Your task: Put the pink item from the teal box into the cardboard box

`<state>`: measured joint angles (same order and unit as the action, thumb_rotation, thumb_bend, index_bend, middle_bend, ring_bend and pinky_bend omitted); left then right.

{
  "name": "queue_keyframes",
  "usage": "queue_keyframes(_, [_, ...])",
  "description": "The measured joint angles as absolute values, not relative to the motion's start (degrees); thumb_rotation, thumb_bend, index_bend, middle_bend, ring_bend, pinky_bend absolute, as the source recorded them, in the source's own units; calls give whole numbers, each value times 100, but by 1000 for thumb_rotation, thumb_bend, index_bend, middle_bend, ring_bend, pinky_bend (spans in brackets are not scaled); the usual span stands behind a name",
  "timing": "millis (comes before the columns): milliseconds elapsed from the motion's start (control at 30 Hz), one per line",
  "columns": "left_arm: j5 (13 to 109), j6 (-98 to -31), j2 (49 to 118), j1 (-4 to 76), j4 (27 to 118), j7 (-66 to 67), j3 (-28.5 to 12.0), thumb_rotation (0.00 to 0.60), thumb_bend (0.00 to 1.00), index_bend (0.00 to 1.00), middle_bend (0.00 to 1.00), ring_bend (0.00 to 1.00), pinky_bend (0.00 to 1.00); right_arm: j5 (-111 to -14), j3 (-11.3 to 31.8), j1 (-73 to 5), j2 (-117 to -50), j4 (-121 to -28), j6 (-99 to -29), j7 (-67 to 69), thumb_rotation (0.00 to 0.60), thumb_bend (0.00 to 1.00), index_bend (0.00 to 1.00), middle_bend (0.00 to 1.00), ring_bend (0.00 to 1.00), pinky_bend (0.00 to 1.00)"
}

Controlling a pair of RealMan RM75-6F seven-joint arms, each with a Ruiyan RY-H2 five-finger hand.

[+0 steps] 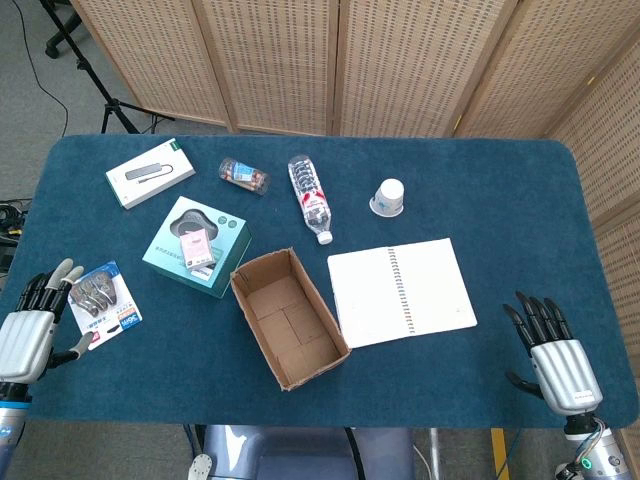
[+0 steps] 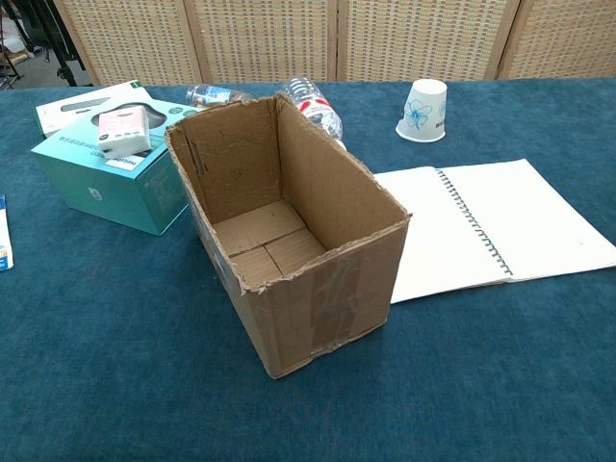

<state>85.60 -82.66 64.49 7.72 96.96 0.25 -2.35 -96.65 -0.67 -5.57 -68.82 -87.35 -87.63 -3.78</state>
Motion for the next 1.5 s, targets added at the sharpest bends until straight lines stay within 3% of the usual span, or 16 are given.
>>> queue_keyframes(1067, [8533,-8280,6488,764,9672,67,-248,600,277,0,0,0,0,-9704,-78,-603,-6894,-8736,-8705,-388,600,140,79,0,0,0])
queue_keyframes(1500, [8079,-7797,6106,1126,10127,108,-612,600,278,0,0,0,0,-9762,-106,-604,-6904,-8753,-8719,-437,600,138,79,0,0,0])
